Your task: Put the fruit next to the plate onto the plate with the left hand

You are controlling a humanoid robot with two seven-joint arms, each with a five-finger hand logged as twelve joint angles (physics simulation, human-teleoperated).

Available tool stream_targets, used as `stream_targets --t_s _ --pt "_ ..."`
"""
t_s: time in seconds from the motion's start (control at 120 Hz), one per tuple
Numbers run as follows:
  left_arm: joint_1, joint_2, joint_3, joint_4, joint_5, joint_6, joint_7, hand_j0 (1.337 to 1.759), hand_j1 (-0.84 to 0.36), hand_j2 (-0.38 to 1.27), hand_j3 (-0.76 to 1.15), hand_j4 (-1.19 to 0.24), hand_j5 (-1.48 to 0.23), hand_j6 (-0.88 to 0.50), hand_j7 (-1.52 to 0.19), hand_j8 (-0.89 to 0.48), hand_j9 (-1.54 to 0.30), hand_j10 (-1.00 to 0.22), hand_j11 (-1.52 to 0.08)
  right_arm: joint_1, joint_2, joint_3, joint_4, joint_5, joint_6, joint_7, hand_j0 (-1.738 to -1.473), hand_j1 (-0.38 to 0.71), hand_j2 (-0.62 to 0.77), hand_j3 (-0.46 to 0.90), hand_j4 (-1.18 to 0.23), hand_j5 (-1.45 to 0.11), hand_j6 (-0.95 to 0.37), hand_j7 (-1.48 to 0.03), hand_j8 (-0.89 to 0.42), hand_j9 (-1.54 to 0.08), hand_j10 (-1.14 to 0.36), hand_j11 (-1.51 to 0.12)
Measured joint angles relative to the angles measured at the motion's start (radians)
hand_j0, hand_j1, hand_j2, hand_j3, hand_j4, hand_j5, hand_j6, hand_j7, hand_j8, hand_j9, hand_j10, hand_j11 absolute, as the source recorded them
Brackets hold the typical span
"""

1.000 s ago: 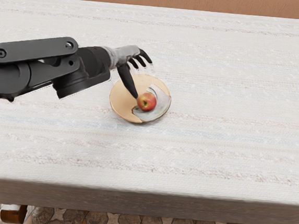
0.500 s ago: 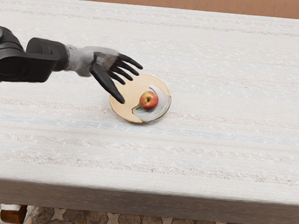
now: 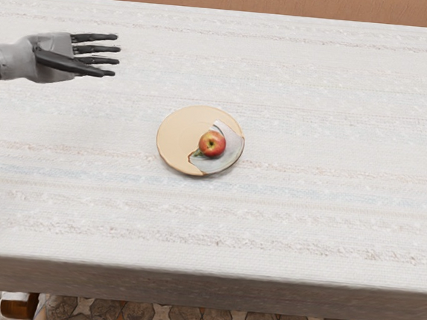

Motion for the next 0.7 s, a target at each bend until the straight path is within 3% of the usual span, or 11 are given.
stream_targets --t_s 0.242,0.7 --pt "0.042 -0.005 -0.009 0.083 -0.050 -0.002 0.000 1.658 0.04 0.05 0.00 -0.25 -0.33 -0.25 -0.33 -0.25 -0.33 -0.25 -0.33 0.000 0.000 0.000 0.000 0.000 0.000 0.000 -1.658 -0.30 -0.01 0.00 -0.04 -0.05 -0.04 -0.05 -0.04 -0.05 -0.04 -0.05" --pt "0.081 -0.025 0.025 0.086 -0.053 -0.002 0.000 1.658 0.04 0.05 0.00 -0.25 -0.33 -0.25 -0.33 -0.25 -0.33 -0.25 -0.33 0.000 0.000 0.000 0.000 0.000 0.000 0.000 -1.658 -0.30 -0.01 0.00 -0.04 -0.05 -0.04 -0.05 -0.04 -0.05 -0.04 -0.05"
